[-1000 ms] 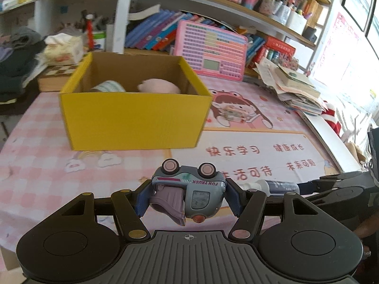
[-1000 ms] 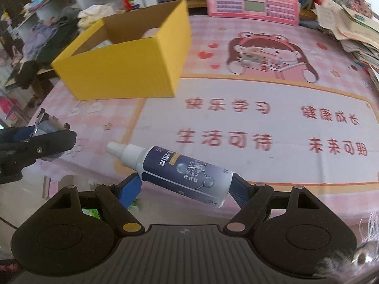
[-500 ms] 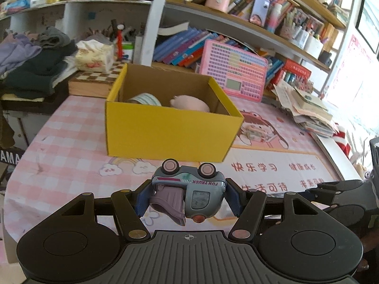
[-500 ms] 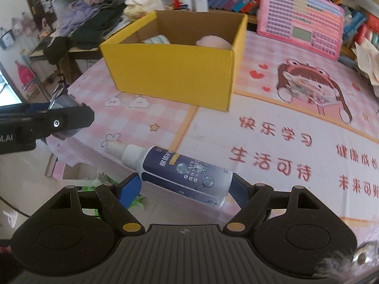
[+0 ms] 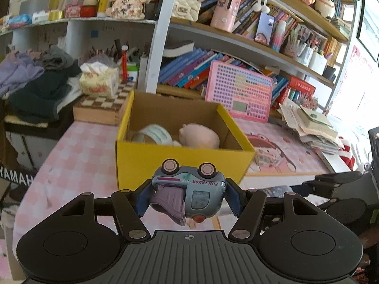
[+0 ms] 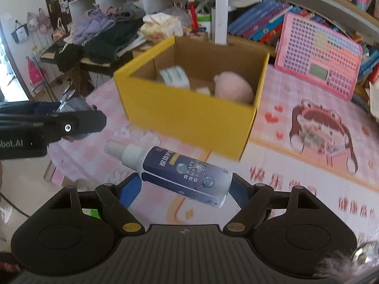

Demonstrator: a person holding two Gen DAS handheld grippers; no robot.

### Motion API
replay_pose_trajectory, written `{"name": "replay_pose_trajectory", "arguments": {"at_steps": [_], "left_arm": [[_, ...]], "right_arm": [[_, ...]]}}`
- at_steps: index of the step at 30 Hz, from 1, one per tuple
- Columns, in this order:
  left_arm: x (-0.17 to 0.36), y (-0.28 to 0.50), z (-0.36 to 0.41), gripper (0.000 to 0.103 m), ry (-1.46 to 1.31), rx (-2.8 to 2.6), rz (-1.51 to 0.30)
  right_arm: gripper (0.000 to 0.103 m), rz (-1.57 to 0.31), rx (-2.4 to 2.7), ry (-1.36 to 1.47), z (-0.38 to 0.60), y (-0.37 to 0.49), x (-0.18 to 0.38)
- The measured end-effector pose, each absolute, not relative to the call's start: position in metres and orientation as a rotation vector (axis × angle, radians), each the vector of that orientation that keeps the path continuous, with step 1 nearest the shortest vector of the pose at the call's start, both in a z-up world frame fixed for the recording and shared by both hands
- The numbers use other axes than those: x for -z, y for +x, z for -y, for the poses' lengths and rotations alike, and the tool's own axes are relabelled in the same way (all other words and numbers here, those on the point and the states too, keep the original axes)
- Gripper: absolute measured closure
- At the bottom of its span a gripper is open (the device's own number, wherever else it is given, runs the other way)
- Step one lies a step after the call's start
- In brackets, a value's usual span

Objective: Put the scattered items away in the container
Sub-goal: 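Carry the toy truck and spray bottle together over the yellow box, then open both grippers to drop the truck and spray bottle into the box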

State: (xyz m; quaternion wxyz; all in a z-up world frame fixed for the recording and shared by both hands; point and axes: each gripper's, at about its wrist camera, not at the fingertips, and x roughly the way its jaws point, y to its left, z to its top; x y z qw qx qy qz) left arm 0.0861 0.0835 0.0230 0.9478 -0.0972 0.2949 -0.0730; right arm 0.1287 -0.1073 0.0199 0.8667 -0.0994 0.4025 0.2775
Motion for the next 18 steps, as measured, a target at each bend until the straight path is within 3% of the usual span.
{"name": "replay_pose_trajectory", "arguments": {"at_steps": [12, 18], "left_arm": [[-0.040, 0.162, -0.082, 0.039, -0.135, 0.112, -0.555], [-0.027, 0.215, -0.067, 0.039, -0.192, 0.127, -0.595]], "right_arm": [[0.024, -0.699, -0.556, -0.230, 0.097, 0.244, -0.065], [0.024, -0.833, -0.615, -0.027, 0.072, 0.320, -0.066]]}}
